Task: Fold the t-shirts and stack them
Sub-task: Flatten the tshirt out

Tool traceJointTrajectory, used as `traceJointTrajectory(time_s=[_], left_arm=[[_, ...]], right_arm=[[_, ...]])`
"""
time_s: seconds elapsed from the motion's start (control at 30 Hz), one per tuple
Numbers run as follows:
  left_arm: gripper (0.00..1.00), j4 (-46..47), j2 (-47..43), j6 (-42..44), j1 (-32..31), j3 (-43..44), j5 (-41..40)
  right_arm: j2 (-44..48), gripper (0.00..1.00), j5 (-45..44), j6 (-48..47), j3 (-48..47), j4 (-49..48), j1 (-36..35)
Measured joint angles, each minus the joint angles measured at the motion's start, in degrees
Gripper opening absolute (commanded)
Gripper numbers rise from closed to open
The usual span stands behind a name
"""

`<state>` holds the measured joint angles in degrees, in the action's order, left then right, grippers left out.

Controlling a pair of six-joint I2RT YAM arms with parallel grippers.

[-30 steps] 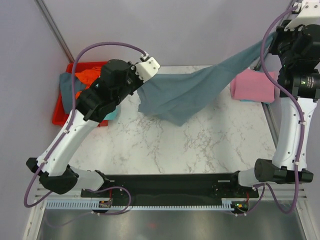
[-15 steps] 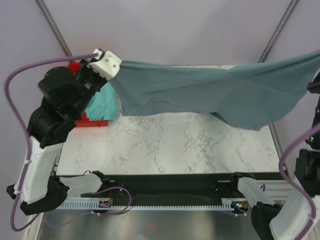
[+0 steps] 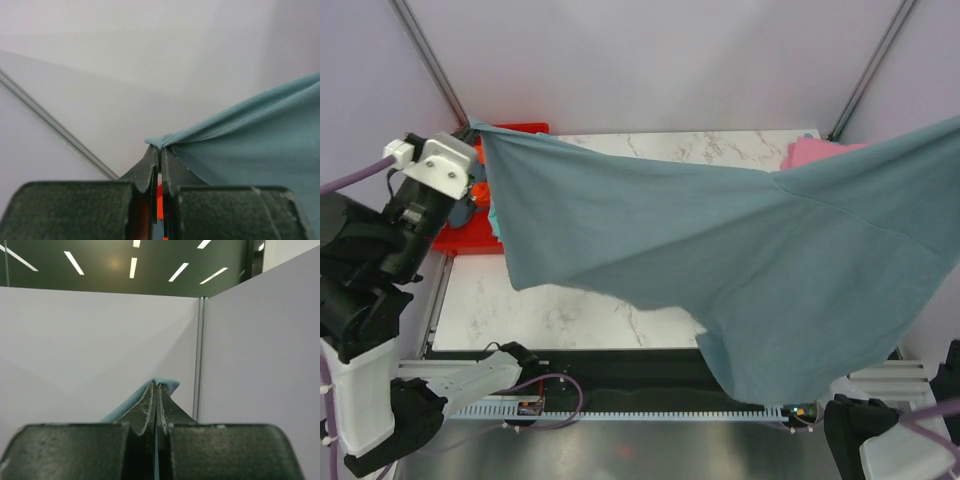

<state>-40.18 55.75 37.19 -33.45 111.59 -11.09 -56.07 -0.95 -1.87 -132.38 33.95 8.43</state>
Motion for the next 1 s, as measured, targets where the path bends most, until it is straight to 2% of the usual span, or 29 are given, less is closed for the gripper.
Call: traceJointTrajectory(time_s=[0.2, 0.37, 0.47, 0.63, 0.77, 0.87, 0.93, 0.97, 1.0], left_arm=[[0.02, 3.3, 3.8, 1.9, 0.0, -9.2, 2.7], [0.02, 5.6, 12.3, 1.8, 2.6, -18.5, 2.1], [0.02, 6.7, 20.5, 0.9, 5.9, -22.7, 1.1], [0.02, 8.2, 32.7, -0.7, 10.2, -23.3, -1.4], [0.02, 9.1, 43.6, -1.6, 12.6, -20.2, -2.7], [0.02, 10.3, 53.2, -1.9, 14.0, -15.0, -4.0], [0.27, 10.6, 58.8, -2.2, 15.0, -11.4, -4.9], [0.54, 10.3, 61.5, -2.6, 15.6, -9.3, -5.5], [0.62, 10.3, 64.3, -3.1, 16.1, -7.0, -6.1]], right_arm=[[-8.3, 0.0, 1.4, -0.5, 4.1, -4.1, 0.0], [-17.1, 0.0, 3.7, -0.9, 15.6, -8.4, 0.0], [-22.7, 0.0, 5.8, -1.0, 24.0, -10.3, 0.0], [-34.8, 0.0, 10.9, -5.1, 33.2, -11.1, -0.9], [-46.4, 0.0, 14.0, -9.0, 32.6, -10.6, -2.6], [-56.2, 0.0, 14.4, -10.5, 27.1, -9.1, -4.3], [-62.1, 0.0, 14.3, -11.2, 22.0, -8.1, -5.5], [-65.2, 0.0, 14.1, -11.5, 19.1, -7.6, -6.2], [-67.7, 0.0, 14.0, -11.7, 16.3, -7.2, -6.9]])
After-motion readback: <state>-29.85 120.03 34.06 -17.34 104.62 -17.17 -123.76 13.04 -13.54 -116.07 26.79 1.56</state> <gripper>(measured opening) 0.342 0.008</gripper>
